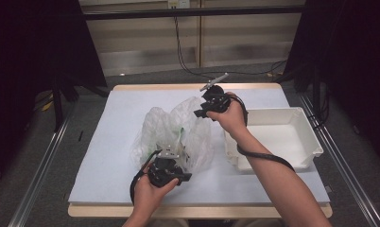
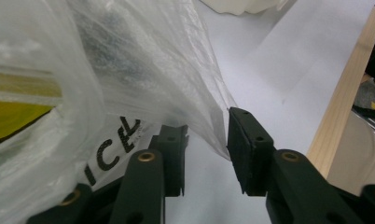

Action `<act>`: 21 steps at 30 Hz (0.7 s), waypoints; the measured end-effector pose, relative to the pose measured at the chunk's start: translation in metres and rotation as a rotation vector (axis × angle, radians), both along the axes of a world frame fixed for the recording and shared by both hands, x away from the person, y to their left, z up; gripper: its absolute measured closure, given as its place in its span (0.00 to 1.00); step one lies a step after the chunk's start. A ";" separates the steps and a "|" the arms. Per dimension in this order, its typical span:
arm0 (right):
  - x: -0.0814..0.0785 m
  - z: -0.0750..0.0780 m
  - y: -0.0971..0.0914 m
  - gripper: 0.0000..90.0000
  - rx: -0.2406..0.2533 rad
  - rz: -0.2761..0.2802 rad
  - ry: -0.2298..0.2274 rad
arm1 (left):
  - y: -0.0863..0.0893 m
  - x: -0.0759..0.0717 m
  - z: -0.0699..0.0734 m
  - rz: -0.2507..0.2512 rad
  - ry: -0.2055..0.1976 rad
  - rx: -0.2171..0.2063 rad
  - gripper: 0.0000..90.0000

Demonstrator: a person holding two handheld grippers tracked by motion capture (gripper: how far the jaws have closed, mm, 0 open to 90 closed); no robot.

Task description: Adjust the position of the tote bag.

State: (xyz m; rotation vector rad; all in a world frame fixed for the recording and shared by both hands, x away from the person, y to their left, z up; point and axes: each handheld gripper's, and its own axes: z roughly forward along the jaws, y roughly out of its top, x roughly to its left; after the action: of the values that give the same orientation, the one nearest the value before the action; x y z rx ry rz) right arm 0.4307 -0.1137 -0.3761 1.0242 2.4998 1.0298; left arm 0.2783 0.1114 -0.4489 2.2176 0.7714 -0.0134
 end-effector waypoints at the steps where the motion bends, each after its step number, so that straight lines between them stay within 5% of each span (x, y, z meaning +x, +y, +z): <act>1: -0.006 0.000 0.002 0.58 -0.013 0.017 0.009 | 0.001 0.000 0.000 0.004 0.003 -0.005 0.68; 4: -0.012 0.000 0.003 0.56 -0.018 0.021 0.009 | 0.005 0.001 0.003 0.027 -0.010 -0.003 0.63; 6: -0.017 -0.001 0.001 0.54 -0.013 0.025 0.009 | 0.009 0.002 0.005 0.047 -0.014 -0.018 0.49; 12: -0.028 0.002 0.000 0.51 -0.009 0.044 0.007 | 0.015 0.004 0.008 0.068 -0.045 -0.006 0.28; 21: -0.040 0.007 0.003 0.49 -0.007 0.074 0.001 | 0.021 0.003 0.011 0.081 -0.045 -0.003 0.20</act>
State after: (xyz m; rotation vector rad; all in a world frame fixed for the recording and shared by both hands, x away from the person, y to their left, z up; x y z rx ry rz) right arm 0.3904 -0.1111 -0.3690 0.9368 2.5574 1.0409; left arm 0.2809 0.1321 -0.4377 2.1742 0.8354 0.0746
